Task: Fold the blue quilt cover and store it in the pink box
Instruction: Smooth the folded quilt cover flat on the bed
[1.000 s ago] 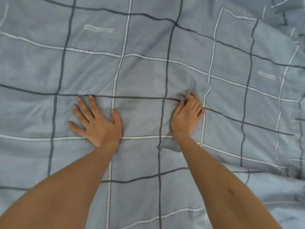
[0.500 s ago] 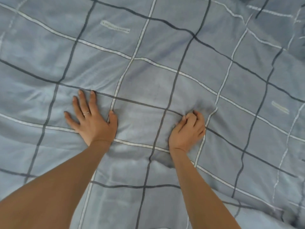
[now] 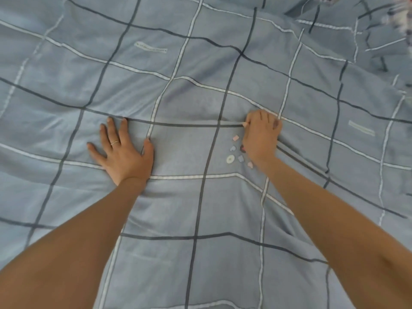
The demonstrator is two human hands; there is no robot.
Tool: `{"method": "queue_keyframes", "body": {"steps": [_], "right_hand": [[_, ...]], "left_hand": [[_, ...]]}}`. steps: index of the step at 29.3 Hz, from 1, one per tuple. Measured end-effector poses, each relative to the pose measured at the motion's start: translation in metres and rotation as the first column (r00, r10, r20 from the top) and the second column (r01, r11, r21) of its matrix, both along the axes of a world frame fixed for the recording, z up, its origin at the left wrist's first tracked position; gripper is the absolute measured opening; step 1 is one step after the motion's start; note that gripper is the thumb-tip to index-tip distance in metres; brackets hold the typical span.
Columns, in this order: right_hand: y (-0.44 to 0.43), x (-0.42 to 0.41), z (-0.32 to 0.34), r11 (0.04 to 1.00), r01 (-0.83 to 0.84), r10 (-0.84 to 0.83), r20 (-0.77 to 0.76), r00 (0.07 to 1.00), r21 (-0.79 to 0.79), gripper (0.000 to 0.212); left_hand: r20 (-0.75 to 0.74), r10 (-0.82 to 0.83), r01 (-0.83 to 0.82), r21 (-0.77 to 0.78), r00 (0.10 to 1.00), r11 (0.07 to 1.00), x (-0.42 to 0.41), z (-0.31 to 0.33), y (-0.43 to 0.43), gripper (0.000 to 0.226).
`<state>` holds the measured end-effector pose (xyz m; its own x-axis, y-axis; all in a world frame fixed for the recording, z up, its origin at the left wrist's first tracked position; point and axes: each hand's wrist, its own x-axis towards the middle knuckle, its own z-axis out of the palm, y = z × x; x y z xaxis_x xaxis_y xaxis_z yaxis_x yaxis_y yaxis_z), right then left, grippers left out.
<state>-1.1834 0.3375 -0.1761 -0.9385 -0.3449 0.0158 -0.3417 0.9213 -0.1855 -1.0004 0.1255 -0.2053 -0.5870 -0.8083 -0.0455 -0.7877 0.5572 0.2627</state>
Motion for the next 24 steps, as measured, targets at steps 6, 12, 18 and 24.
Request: {"method": "queue_keyframes", "body": {"steps": [6,12,18,24], "right_hand": [[0.044,0.03,0.006,0.975,-0.017,0.029,0.052,0.998,-0.222,0.032],[0.176,0.028,0.02,0.939,0.316,-0.338,0.192,0.922,0.134,0.035],[0.234,0.009,0.049,0.952,0.159,-0.24,0.317,0.918,0.261,0.028],[0.258,0.008,0.062,0.855,-0.097,-0.144,0.412,0.9,0.51,0.025]], "left_hand": [[0.043,-0.027,0.028,-0.026,0.999,0.999,0.008,0.005,0.008,0.059],[-0.224,-0.412,0.43,0.04,0.883,0.902,-0.016,0.034,0.039,0.053],[-0.165,-0.665,0.685,0.147,0.729,0.714,-0.07,0.039,0.104,0.05],[-0.225,-0.523,0.561,0.164,0.822,0.811,-0.094,0.043,0.131,0.021]]}}
